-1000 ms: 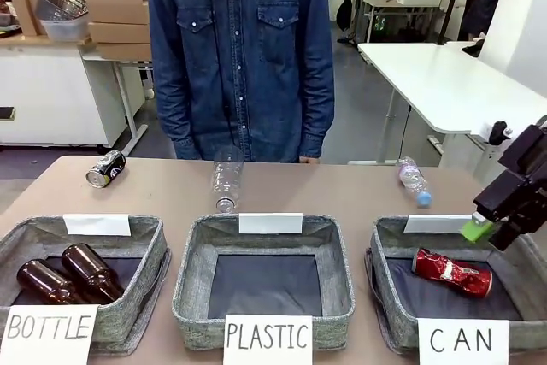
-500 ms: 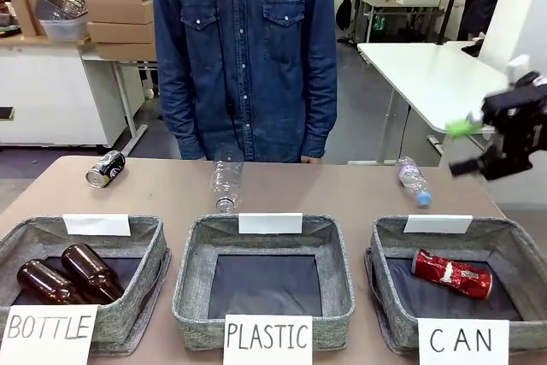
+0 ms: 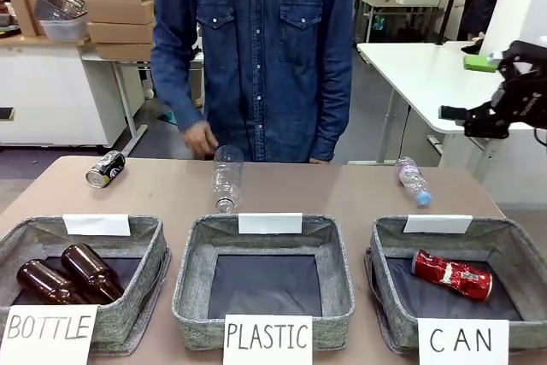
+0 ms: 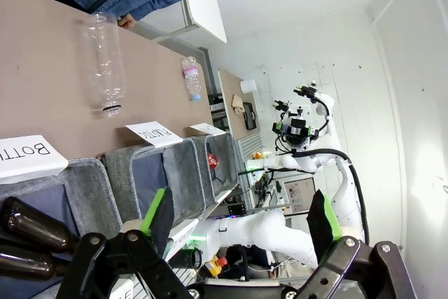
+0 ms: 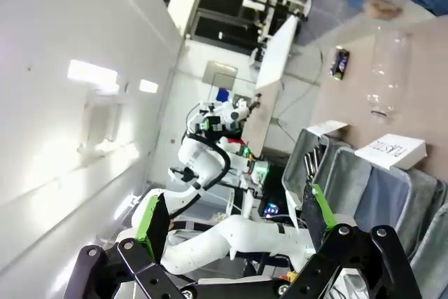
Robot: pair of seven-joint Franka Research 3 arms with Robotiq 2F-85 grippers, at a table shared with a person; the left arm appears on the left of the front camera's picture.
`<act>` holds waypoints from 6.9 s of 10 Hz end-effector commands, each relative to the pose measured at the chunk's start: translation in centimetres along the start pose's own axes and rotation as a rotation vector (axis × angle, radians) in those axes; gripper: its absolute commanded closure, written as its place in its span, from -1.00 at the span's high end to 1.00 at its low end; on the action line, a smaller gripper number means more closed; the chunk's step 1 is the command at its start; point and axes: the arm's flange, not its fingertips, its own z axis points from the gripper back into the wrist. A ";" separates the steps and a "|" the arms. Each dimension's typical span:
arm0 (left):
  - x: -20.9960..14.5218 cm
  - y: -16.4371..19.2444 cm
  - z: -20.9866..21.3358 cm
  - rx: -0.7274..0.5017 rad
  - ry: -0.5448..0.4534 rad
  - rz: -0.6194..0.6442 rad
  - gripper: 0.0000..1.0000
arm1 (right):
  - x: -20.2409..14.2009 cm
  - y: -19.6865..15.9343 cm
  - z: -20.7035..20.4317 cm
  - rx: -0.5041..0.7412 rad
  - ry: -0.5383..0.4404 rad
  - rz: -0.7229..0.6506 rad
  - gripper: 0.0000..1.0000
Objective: Sort the can waste into the basket.
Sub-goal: Pick up the can waste from the table and place it in the right Fabric basket.
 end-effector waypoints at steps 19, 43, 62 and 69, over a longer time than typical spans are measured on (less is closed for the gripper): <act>9.1 8.8 -8.9 1.106 0.452 -0.722 1.00 | -0.7 1.4 0.8 -0.024 0.037 -0.039 1.00; 24.3 28.5 -19.8 0.957 0.688 -0.263 1.00 | -0.7 1.4 0.8 -0.024 0.037 -0.039 1.00; -3.5 -0.3 -8.2 0.367 0.852 -1.181 -1.00 | -0.7 1.4 0.8 -0.024 0.037 -0.039 1.00; -3.6 -0.2 -10.0 0.425 0.841 -1.192 -1.00 | -0.7 1.4 0.8 -0.024 0.037 -0.039 1.00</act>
